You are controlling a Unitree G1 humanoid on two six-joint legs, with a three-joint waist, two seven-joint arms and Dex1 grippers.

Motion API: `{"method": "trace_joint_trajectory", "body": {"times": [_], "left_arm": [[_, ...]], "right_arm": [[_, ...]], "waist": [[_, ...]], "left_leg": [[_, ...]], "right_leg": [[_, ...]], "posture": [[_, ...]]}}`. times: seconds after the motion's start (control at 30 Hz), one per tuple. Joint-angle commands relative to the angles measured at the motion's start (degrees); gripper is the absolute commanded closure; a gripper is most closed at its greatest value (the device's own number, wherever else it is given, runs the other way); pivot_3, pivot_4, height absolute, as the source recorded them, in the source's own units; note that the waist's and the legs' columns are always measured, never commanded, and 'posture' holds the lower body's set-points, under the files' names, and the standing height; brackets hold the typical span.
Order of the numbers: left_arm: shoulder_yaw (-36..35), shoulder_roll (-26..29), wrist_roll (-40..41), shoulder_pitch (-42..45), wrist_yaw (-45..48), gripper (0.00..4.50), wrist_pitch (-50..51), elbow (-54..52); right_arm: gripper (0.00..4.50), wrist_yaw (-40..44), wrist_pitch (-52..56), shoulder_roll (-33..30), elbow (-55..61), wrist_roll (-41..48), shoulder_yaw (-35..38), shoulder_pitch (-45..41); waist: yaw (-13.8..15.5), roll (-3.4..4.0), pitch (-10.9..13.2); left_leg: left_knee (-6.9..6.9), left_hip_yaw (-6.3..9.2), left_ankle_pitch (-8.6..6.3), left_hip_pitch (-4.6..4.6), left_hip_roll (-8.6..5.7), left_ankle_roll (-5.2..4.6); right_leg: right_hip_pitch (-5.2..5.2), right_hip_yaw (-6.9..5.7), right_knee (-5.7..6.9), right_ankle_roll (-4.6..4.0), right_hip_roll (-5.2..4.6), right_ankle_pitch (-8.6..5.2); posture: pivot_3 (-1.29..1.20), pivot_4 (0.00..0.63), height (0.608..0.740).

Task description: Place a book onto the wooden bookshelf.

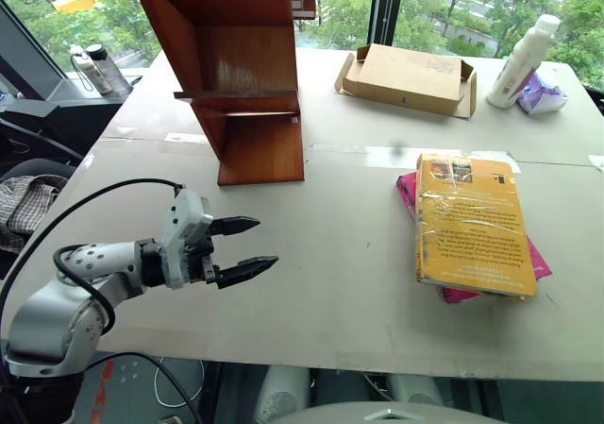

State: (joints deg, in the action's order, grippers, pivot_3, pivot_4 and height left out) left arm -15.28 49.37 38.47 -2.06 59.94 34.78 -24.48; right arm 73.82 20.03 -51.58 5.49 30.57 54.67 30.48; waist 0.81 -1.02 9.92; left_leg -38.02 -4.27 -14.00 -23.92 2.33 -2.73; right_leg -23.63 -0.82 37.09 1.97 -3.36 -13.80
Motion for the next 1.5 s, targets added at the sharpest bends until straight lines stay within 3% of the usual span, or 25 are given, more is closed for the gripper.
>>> {"method": "trace_joint_trajectory", "body": {"times": [0.03,0.1,0.17,0.3,0.33,0.4,0.57,0.67,0.83,1.1,1.27,1.5], "left_arm": [[0.14,-0.03,1.35,2.59,0.01,0.00,-0.23,-1.40],[2.52,-1.65,2.48,7.52,-0.32,0.00,-0.11,-0.97],[3.56,-2.38,2.62,9.58,-0.21,0.00,0.05,-0.97],[6.42,-2.62,3.13,14.51,1.71,0.00,-0.36,-0.77],[6.96,-2.58,3.41,15.14,2.18,0.00,-0.33,-1.00],[8.23,-2.51,3.46,16.22,3.21,0.00,-0.64,-1.50],[10.44,-3.37,3.48,18.24,3.51,0.00,-1.11,-2.90],[11.36,-3.95,3.40,18.88,2.98,0.00,-0.99,-3.89],[12.24,-5.55,3.79,19.64,1.33,0.00,-0.54,-5.25],[13.19,-7.46,4.03,18.20,-1.55,0.00,-0.11,-7.73],[14.26,-7.87,3.55,18.14,-1.38,0.00,-0.50,-7.54],[14.61,-7.75,3.12,18.27,-0.88,0.00,-1.22,-6.58]], "right_arm": [[0.05,-4.02,0.52,1.27,2.81,2.54,0.12,-3.53],[0.05,-13.77,6.85,3.06,9.87,5.67,-2.78,-8.63],[0.05,-17.74,11.28,2.95,13.18,5.85,-3.54,-10.23],[0.05,-25.09,24.98,-4.14,17.48,7.93,-4.97,-15.04],[0.27,-27.10,28.07,-5.88,17.59,7.68,-6.08,-16.39],[0.89,-30.08,31.72,-9.49,19.22,5.98,-9.74,-18.96],[3.23,-38.21,39.58,-16.17,19.66,2.67,-21.65,-28.90],[4.46,-39.05,39.87,-18.93,19.65,-0.59,-27.37,-31.21],[4.46,-38.20,39.20,-21.99,20.01,-4.12,-35.10,-33.69],[4.46,-35.21,45.23,-24.28,23.18,-1.97,-33.92,-37.91],[4.46,-35.85,43.03,-24.92,21.24,-5.90,-41.23,-38.77],[4.46,-34.59,40.60,-21.48,16.12,-10.13,-55.91,-49.76]], "waist": [[0.00,0.00,0.00],[0.00,-0.16,0.00],[-0.13,0.02,0.04],[0.00,0.16,0.01],[0.00,0.13,0.02],[-0.05,0.11,0.02],[-0.09,0.09,0.05],[0.07,0.09,0.06],[0.02,0.08,0.06],[-0.17,0.09,0.07],[0.01,0.08,0.06],[-0.43,0.06,0.07]], "left_leg": [[0.00,0.00,0.00,0.00,0.00,0.00],[0.01,0.01,0.00,0.02,0.00,0.00],[-0.13,0.05,-0.02,0.01,0.07,0.05],[-0.10,-0.03,0.02,0.00,0.02,-0.01],[-0.10,-0.04,0.02,-0.03,0.01,-0.02],[-0.11,-0.04,0.02,-0.04,-0.03,-0.02],[-0.09,-0.04,0.03,-0.05,-0.03,-0.03],[-0.12,-0.05,0.03,-0.06,-0.04,-0.03],[-0.12,-0.03,0.03,-0.10,-0.06,-0.03],[-0.17,-0.06,0.03,-0.07,-0.02,-0.03],[-0.21,-0.02,0.03,-0.06,-0.03,-0.03],[-0.26,-0.15,0.03,-0.01,-0.03,-0.03]], "right_leg": [[0.00,0.00,0.00,0.00,0.00,0.00],[0.02,-0.01,0.00,0.00,0.01,0.00],[0.05,-0.06,0.01,0.02,0.11,0.02],[0.04,-0.01,0.04,-0.14,0.15,0.12],[0.02,-0.02,0.04,-0.13,0.25,0.12],[0.03,-0.02,0.02,-0.13,0.34,0.12],[0.01,0.01,0.00,-0.08,0.44,0.09],[0.01,0.01,0.01,-0.06,0.45,0.09],[0.01,0.01,0.00,0.01,0.46,0.06],[0.01,-0.01,0.03,0.25,0.52,0.17],[0.04,0.00,0.03,0.21,0.50,0.15],[0.00,0.00,0.11,0.19,0.52,0.14]], "posture": [[0.00,0.150,0.733],[0.00,0.150,0.733],[0.00,0.150,0.733],[0.00,0.150,0.733],[0.00,0.150,0.733],[0.00,0.150,0.733],[0.00,0.150,0.733],[0.00,0.150,0.733],[0.00,0.150,0.733],[0.00,0.150,0.733],[0.00,0.150,0.733],[0.00,0.150,0.733]]}}
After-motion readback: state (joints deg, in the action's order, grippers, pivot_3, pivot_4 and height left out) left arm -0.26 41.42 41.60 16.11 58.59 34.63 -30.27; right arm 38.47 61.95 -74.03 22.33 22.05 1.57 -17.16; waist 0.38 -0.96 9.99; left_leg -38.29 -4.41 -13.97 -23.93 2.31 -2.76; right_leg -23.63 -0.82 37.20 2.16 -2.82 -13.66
